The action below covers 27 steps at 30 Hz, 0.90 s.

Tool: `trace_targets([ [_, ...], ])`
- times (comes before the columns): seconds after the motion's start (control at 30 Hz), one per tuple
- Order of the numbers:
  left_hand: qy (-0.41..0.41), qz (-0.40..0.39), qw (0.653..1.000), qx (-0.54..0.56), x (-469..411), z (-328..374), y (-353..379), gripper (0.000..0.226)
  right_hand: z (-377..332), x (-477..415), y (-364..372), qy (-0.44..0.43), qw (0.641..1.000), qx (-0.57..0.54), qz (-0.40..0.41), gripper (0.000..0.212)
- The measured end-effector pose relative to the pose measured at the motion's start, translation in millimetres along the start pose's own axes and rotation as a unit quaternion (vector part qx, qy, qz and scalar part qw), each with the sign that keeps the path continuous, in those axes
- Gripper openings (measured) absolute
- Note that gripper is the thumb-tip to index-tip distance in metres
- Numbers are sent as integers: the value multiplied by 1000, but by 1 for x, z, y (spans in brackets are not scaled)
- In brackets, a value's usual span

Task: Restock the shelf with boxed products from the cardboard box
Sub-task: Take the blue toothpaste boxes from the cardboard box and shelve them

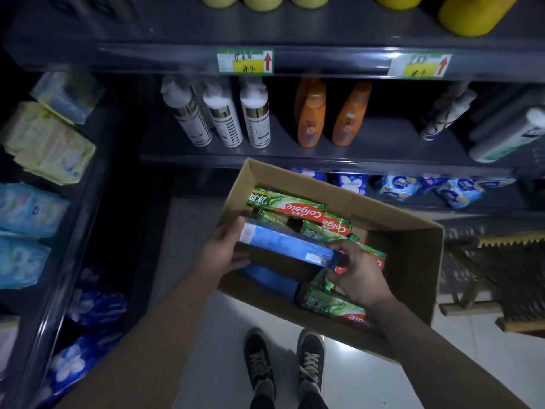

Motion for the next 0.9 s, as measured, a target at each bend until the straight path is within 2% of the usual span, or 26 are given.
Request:
trace_targets([
  [0.13,-9,-32,998,60,9,11,0,25,-31,0,-8,-120,991,30,46,43],
  [0.2,-9,-47,994,94,12,13,-3,20,-33,0,-13,-121,989,24,81,37],
  [0.3,15,-59,994,95,14,18,-11,29,-41,-3,-19,-103,989,-14,107,31],
  [0.4,28,-44,996,74,17,16,-18,32,-46,-9,-14,-67,994,-27,77,48],
  [0.5,33,-2,994,101,17,14,-29,25,-42,-15,-5,-38,999,-29,18,57],
  [0.63,19,15,990,135,17,13,-41,21,-55,-17,7,-41,985,-163,-27,65],
  [0.77,-1,14,994,110,19,17,-40,27,-59,-24,12,10,948,-318,19,46],
  [0.83,13,23,997,74,20,23,-40,36,-66,-28,7,20,932,-359,40,33],
  [0.9,45,7,998,42,25,32,-36,32,-72,-31,3,20,928,-371,40,22],
])
Point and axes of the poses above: each hand's wrist, its own x-axis away from the middle knuckle, its own y-axis out of the palm, z = x × y, the point moved 9 cm from there along -x, towards the middle knuckle, and after that the axes turned 13 degrees about -y, right-handed, at the moved point
